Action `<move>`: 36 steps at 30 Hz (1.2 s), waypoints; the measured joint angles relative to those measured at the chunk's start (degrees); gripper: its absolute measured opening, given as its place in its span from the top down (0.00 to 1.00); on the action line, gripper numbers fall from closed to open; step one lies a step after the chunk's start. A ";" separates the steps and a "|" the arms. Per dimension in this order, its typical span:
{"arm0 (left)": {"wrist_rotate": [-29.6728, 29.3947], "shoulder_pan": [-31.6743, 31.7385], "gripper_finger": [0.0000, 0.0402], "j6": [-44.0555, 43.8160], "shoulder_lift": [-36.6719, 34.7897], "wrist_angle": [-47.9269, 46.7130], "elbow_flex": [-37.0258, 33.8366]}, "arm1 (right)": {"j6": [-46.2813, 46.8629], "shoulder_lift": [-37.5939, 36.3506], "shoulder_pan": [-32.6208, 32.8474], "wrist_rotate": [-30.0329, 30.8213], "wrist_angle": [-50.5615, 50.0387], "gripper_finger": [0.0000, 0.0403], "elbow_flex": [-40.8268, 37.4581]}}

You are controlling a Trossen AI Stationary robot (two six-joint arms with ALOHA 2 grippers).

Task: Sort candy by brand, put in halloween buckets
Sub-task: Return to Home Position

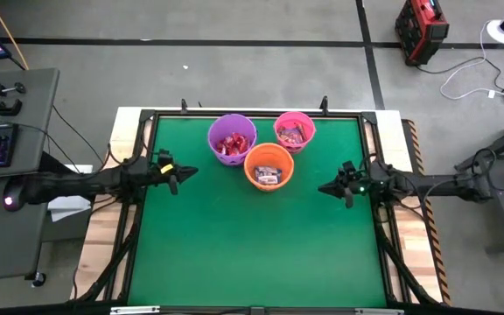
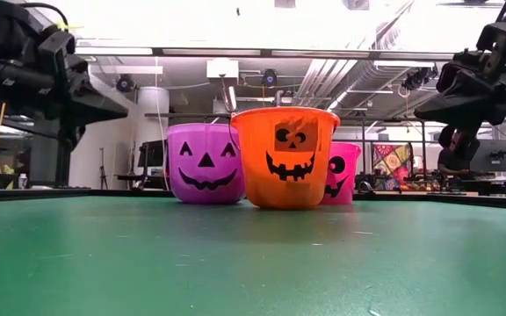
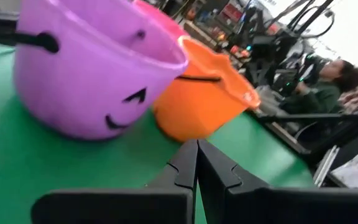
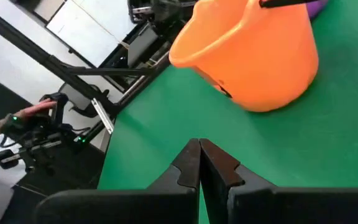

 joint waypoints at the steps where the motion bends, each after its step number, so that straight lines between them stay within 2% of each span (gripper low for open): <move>1: -0.02 -0.01 1.00 -0.01 -1.49 -2.38 0.00 | -0.26 0.16 0.00 0.03 -0.15 1.00 0.02; 10: 1.64 0.05 1.00 0.01 -14.63 -2.51 -0.02 | -0.29 0.20 0.00 0.01 -0.35 1.00 0.08; 14: 1.38 0.05 1.00 0.01 -14.48 2.60 -0.04 | -0.29 -3.40 0.21 0.12 -0.49 1.00 0.10; 18: 1.53 0.03 1.00 -0.01 -14.48 2.17 -0.07 | -0.29 -12.91 0.70 0.24 -0.47 1.00 0.10; 23: 1.47 0.04 1.00 0.00 -14.48 1.18 -0.07 | -0.33 -13.26 1.05 -0.34 6.37 1.00 -0.09; 36: 1.44 0.03 1.00 0.01 -14.48 -0.04 -0.07 | -0.31 -13.26 0.98 -0.49 4.70 1.00 -0.09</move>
